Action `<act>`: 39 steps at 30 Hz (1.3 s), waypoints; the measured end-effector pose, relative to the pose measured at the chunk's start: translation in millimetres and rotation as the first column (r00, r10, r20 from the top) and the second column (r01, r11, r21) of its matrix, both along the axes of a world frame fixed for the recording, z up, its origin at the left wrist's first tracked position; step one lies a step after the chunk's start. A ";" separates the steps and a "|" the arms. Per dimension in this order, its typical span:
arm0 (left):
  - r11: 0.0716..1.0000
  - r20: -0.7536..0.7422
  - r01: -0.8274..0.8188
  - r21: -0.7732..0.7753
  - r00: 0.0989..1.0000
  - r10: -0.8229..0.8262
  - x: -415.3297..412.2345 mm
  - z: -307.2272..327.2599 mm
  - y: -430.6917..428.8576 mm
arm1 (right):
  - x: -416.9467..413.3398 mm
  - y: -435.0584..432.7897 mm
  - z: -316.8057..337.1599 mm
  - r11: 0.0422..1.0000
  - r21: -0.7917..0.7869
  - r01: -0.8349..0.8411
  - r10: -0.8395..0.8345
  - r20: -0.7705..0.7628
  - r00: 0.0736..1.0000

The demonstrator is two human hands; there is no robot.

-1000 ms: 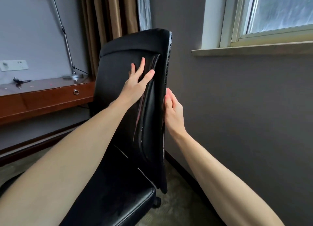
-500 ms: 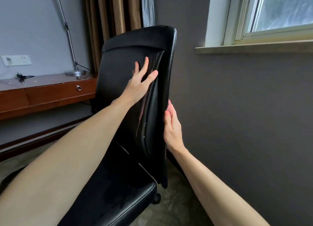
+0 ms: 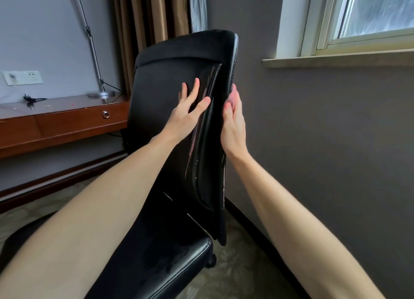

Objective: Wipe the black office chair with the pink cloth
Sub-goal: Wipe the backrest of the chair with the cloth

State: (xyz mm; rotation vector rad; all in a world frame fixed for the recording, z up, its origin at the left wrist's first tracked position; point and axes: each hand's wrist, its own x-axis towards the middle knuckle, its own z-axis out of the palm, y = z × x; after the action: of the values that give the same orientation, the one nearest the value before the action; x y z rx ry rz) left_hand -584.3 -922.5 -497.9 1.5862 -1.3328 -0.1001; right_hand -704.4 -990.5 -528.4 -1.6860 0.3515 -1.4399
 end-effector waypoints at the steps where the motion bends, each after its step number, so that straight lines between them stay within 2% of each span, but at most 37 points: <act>1: 1.000 -0.001 0.001 -0.004 1.000 -0.001 -0.2 -3.8 0.4 | -1.1 3.4 -25.4 1.000 0.030 -0.006 0.007 -0.022 1.000; 5: 0.999 -0.023 0.014 -0.047 1.000 -0.015 -3.3 -16.2 -0.1 | -15.4 24.7 -130.4 0.987 0.163 -0.001 0.026 -0.150 0.988; 7: 0.998 -0.031 0.015 -0.062 0.999 -0.017 -5.5 -18.6 -1.1 | -18.5 29.2 -148.6 0.980 0.197 0.012 0.023 -0.173 0.985; 10: 0.998 -0.030 0.002 -0.065 1.000 -0.004 -3.2 -17.6 -1.3 | -10.0 22.9 -108.1 0.986 0.160 0.038 -0.016 -0.134 0.991; 13: 0.998 -0.029 -0.007 -0.056 1.000 0.006 0.3 -15.0 0.8 | 1.3 8.9 -30.1 0.997 0.070 0.038 -0.037 -0.022 0.999; 17: 0.999 -0.052 0.016 -0.052 0.998 -0.018 2.2 -11.7 0.7 | 13.3 -17.0 52.3 0.997 -0.005 0.075 -0.075 0.035 0.997; 20: 0.998 -0.067 0.019 -0.060 0.997 -0.023 5.4 -11.0 -1.7 | 16.8 -20.3 49.7 0.999 -0.001 0.052 -0.052 0.066 0.996; 26: 0.999 -0.044 0.008 -0.048 0.999 -0.010 3.7 -12.1 -6.9 | 5.5 -6.7 -42.1 0.994 0.103 -0.033 0.036 -0.022 0.999; 28: 0.999 -0.031 -0.012 -0.046 0.999 0.010 3.5 -11.9 -7.3 | 8.7 -12.6 -27.3 0.996 0.082 -0.019 0.021 -0.030 0.999; 31: 0.999 -0.039 -0.021 -0.035 0.999 0.019 6.4 -10.9 -5.5 | 22.6 -30.8 32.1 0.999 0.014 0.051 -0.051 0.009 0.999; 34: 0.999 -0.064 -0.010 -0.041 0.998 0.007 7.4 -10.2 -6.2 | 31.0 -50.3 97.8 0.995 0.047 0.084 -0.086 0.048 0.995; 36: 0.999 -0.074 -0.010 -0.044 0.997 0.007 7.7 -10.1 -7.8 | 31.8 -57.6 109.8 0.996 0.065 0.063 -0.067 0.060 0.996; 39: 0.999 -0.056 -0.021 -0.046 0.998 0.018 7.3 -12.8 -10.7 | 26.6 -51.3 86.0 0.998 0.055 0.020 -0.022 0.046 0.999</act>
State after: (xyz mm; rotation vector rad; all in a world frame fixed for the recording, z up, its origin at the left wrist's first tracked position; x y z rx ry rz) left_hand -576.9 -933.2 -510.6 1.5465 -1.2677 -0.0997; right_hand -677.8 -1041.8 -442.5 -1.6073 0.3802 -1.4699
